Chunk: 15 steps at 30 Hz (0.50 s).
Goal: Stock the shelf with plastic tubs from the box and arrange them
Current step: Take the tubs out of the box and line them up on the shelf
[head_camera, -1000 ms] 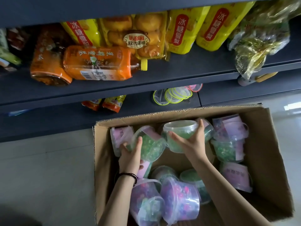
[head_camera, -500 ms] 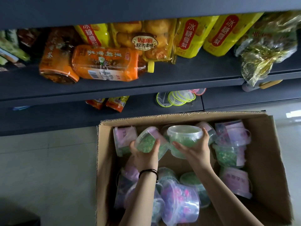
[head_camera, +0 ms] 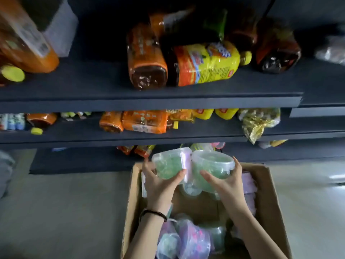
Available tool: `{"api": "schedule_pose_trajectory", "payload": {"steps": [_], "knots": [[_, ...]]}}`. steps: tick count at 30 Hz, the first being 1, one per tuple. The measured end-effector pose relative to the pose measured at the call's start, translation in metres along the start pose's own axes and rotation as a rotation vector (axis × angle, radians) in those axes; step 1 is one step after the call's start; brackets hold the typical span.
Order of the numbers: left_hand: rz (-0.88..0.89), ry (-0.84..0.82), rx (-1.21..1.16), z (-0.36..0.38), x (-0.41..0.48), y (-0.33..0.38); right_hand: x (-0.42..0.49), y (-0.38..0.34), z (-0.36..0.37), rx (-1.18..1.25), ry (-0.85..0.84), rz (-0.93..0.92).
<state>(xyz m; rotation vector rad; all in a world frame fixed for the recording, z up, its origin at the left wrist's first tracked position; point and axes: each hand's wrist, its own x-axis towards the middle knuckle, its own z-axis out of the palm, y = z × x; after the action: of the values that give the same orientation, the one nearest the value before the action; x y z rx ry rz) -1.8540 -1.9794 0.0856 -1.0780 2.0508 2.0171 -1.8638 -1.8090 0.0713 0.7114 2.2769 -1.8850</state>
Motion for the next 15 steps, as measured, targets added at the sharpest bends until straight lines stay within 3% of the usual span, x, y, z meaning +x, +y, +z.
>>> {"api": "schedule_pose_trajectory", "payload": {"steps": [3,7,15], "knots": [[0.110,-0.028,0.037,-0.022,-0.026,0.054,-0.018,-0.063,-0.003,0.008,-0.042,-0.076],[0.287,0.064,0.026,-0.063,-0.063,0.121,-0.048,-0.143,0.002,0.046,-0.127,-0.224],[0.449,0.028,-0.343,-0.167,-0.101,0.226,-0.116,-0.276,0.059,0.117,-0.268,-0.504]]}}
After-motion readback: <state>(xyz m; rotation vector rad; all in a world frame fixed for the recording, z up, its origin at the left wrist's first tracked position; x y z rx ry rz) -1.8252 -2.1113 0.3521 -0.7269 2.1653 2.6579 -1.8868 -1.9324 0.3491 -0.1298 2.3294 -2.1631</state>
